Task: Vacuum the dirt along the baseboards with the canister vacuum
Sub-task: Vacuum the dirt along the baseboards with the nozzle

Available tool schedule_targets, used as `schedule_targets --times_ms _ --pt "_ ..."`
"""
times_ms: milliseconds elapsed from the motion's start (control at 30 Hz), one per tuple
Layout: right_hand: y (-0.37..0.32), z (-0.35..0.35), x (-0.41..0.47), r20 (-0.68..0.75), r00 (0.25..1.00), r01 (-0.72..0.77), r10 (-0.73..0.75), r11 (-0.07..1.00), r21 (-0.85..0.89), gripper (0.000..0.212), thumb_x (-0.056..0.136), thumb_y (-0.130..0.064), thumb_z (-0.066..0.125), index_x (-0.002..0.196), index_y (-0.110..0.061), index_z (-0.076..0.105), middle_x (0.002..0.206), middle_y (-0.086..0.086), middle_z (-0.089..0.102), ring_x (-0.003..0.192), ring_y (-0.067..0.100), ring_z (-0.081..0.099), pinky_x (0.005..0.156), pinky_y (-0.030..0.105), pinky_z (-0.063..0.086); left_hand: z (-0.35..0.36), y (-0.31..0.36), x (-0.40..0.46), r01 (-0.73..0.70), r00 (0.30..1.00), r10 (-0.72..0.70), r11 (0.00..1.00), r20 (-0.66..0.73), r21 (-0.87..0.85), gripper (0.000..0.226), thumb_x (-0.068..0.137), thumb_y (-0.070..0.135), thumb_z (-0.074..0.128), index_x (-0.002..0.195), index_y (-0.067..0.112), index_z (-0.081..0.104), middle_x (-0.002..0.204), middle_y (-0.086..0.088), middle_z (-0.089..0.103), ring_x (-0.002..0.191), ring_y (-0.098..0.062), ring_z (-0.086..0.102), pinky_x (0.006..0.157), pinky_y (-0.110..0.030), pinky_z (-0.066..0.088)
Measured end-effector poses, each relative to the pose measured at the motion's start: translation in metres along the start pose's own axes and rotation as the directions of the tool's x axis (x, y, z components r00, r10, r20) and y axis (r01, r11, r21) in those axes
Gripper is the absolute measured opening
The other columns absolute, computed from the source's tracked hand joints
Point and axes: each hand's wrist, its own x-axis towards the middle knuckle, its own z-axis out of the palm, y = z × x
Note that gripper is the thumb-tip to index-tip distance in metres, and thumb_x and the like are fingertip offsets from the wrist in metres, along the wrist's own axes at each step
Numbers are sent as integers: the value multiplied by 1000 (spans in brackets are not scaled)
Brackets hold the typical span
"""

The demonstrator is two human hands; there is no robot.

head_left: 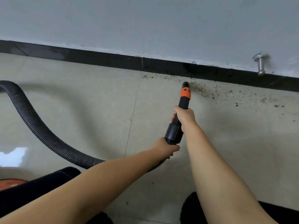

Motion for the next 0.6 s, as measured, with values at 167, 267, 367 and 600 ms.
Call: schedule_targets --times_ms 167,267,367,600 --pt "-12 -13 5 -16 1000 -6 6 1000 18 10 86 -6 55 92 -7 47 64 7 50 48 20 47 50 27 44 6 12 4 -29 999 29 999 38 -24 22 82 18 61 101 16 51 70 -1 56 58 -13 51 59 -22 45" --pt "-19 -6 6 7 1000 2 -2 1000 13 9 86 -5 54 86 -9 46 64 7 49 49 19 47 50 27 45 -1 16 8 -36 999 37 998 19 -53 19 82 17 61 99 16 52 69 -1 55 56 -13 50 58 -21 45" --pt "-20 10 6 52 999 10 -9 1000 -6 10 86 -4 53 85 -9 45 64 8 48 48 19 46 50 27 43 -11 12 7 -24 1000 23 997 -16 -77 15 83 19 61 94 18 52 68 0 55 55 -13 50 57 -21 44" --pt "-6 58 -4 142 989 44 -30 995 -92 10 85 -4 52 88 -9 44 63 7 48 46 18 45 47 25 43 -37 -14 -1 9 994 -23 993 -110 -121 17 83 20 62 97 18 53 69 -1 58 59 -15 53 67 -27 48"
